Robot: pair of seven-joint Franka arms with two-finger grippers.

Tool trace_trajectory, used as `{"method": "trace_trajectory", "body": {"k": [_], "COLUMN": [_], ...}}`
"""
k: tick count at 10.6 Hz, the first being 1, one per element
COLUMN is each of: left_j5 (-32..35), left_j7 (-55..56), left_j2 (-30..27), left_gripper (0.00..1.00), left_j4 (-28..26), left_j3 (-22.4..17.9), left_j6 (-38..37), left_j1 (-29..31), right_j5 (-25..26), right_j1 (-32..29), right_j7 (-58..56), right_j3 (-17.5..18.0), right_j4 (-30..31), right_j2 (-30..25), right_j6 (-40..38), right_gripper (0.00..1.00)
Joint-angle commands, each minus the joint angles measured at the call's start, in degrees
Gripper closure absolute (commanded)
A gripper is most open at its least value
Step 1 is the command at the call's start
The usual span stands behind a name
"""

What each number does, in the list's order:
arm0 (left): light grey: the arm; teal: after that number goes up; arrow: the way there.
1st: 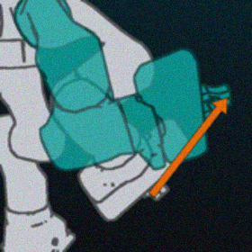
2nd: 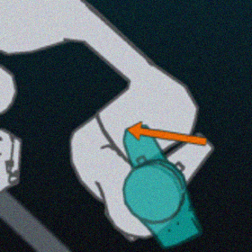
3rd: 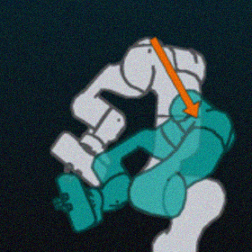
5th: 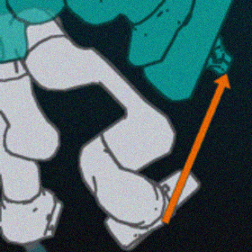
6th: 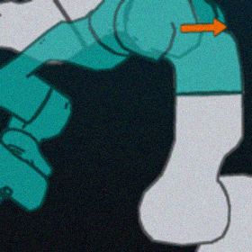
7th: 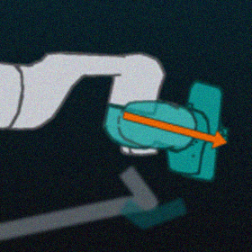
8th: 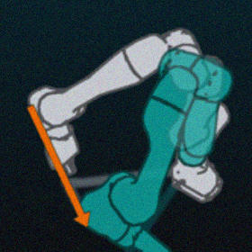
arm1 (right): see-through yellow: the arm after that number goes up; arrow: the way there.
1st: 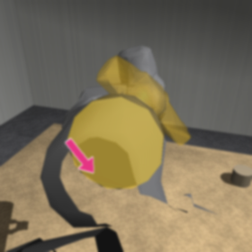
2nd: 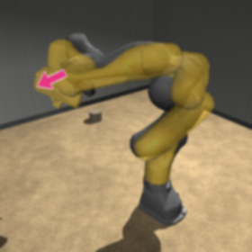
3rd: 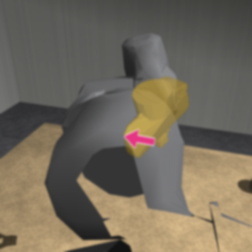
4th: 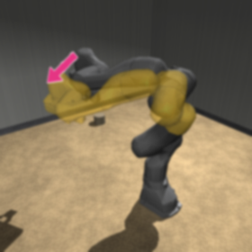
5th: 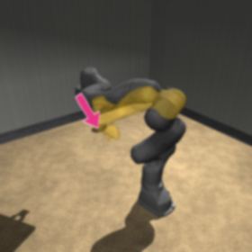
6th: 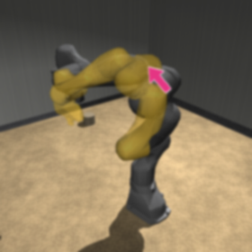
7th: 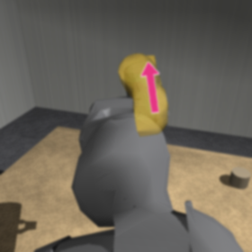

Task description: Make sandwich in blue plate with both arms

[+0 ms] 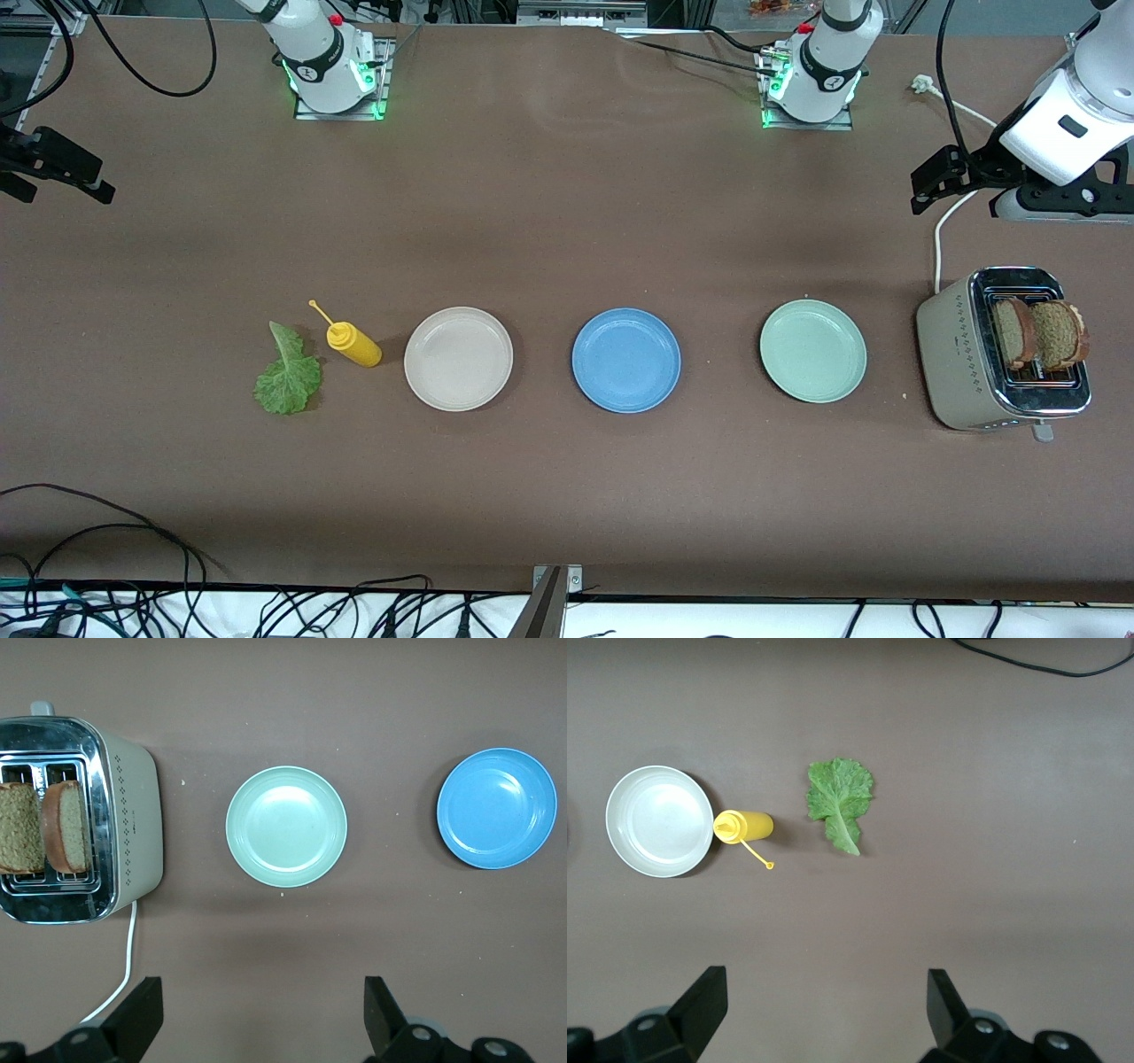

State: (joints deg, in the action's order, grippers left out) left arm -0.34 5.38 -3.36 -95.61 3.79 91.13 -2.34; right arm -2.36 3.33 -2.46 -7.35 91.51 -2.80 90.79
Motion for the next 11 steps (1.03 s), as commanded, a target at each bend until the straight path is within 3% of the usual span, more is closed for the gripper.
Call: {"method": "trace_trajectory", "body": {"k": [1, 11], "left_j5": [0.78, 0.87], "left_j7": [-0.63, -0.54], "left_j2": [1.08, 1.08], "left_gripper": [0.0, 0.0], "left_j4": [2.45, 2.45], "left_j3": [-0.63, -0.63], "left_j6": [-1.83, -1.83], "left_j1": [-0.48, -0.56], "right_j5": [0.42, 0.77], "right_j1": [0.28, 0.37], "right_j7": [-0.61, -1.32], "right_j3": [-0.47, -1.18], "right_j4": [-1.42, -2.21], "right_j2": [-0.1, -0.1], "right_j6": [-2.28, -2.28], "right_gripper": [0.0, 0.0]}}
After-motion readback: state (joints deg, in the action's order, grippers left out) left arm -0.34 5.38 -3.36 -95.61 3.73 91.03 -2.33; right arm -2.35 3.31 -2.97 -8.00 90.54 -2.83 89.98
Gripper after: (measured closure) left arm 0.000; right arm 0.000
